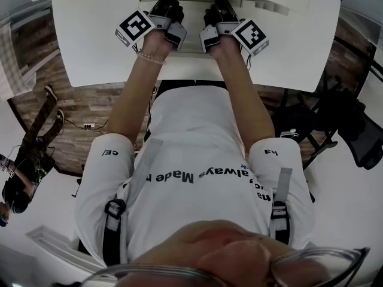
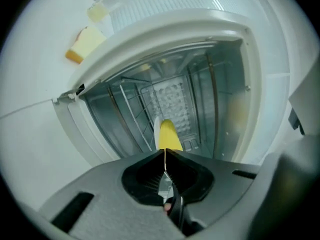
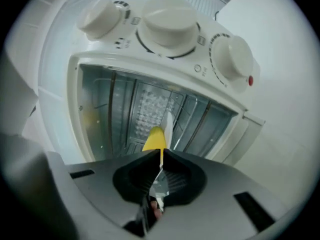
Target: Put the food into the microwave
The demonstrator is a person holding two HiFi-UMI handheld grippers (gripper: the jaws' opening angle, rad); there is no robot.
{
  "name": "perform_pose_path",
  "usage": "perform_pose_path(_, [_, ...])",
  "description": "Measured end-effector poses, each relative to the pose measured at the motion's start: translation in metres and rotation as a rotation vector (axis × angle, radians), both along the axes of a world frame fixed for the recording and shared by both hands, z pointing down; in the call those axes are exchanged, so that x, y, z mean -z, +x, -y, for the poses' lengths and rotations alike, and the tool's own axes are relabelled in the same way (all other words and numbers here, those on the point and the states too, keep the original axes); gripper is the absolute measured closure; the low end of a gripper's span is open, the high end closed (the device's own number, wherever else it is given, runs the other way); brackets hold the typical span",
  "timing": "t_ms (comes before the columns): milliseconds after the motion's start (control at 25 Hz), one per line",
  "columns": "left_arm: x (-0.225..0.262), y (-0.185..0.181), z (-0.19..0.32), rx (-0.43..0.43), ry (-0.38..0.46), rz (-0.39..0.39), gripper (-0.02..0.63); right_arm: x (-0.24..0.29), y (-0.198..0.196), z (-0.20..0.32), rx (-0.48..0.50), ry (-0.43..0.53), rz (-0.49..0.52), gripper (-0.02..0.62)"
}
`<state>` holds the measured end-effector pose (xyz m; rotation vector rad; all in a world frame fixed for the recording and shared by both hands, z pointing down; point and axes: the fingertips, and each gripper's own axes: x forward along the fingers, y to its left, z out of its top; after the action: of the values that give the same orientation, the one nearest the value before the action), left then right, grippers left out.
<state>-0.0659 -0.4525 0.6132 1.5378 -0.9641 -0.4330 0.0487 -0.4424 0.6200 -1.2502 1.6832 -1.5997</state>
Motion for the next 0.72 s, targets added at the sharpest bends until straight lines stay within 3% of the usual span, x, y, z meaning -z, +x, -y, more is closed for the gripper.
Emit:
perform_pose_path(240, [0.050, 0.007, -0.032, -0.116, 0.150, 0.129, 0.594, 0.051, 0.012, -0.021, 0.140, 0.169, -0.212, 0.575])
perform_pose_path(480, [0.114, 0.012, -0.060, -0.208, 0.356, 0.284, 0.595, 0.121, 0.015, -0.044, 0.292, 0.405, -0.521, 0.575])
perform_pose_path(720, [0.182, 0.020, -0.086, -0.260, 0.557, 0.441, 0.595, 0.191, 0.010, -0.071, 0.374, 0.594, -0.741, 0.575])
